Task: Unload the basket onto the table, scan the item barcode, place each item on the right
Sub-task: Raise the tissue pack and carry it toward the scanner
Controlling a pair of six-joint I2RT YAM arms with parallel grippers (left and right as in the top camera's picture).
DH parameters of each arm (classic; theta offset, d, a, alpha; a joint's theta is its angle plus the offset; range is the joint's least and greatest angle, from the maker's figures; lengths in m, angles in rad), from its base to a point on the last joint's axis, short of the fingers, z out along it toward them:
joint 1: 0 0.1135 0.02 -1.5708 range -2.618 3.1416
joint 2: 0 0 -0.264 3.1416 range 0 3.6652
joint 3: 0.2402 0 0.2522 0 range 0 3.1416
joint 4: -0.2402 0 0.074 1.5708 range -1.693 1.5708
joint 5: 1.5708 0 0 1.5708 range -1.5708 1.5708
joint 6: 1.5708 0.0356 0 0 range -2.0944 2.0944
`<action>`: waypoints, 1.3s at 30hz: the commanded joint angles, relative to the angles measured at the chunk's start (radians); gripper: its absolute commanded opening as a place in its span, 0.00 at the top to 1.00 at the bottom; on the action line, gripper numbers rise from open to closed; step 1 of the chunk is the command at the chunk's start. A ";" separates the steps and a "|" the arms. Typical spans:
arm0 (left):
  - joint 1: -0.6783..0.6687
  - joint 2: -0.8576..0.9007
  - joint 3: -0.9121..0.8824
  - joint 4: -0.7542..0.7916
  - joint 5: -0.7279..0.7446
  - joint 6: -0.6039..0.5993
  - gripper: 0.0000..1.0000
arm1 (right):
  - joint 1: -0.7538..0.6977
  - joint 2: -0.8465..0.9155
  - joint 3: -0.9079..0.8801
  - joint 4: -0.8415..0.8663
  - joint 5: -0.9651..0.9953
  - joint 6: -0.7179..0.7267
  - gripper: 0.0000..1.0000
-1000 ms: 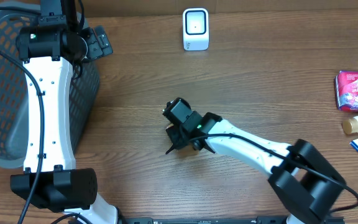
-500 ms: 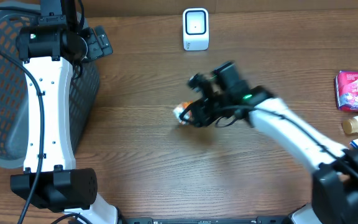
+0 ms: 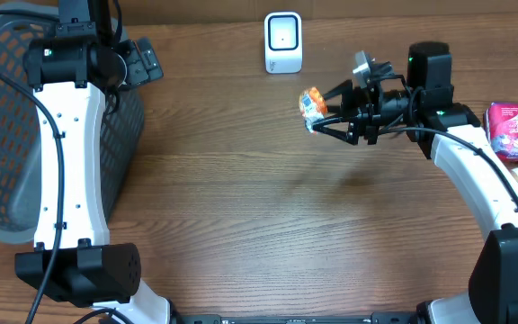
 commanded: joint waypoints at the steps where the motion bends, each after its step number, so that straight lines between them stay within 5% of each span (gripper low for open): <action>1: -0.001 0.011 0.000 -0.003 0.005 0.002 0.00 | 0.011 -0.026 0.021 0.129 -0.093 -0.037 0.50; 6: -0.001 0.011 0.000 -0.003 0.005 0.001 0.00 | 0.011 -0.026 0.021 0.381 -0.093 -0.024 0.50; 13: -0.001 0.011 0.000 -0.003 0.005 0.001 0.00 | 0.011 -0.026 0.021 0.689 -0.093 0.200 0.50; 39: -0.001 0.011 0.000 -0.003 0.005 0.001 0.00 | 0.011 -0.026 0.021 0.701 -0.093 0.233 0.44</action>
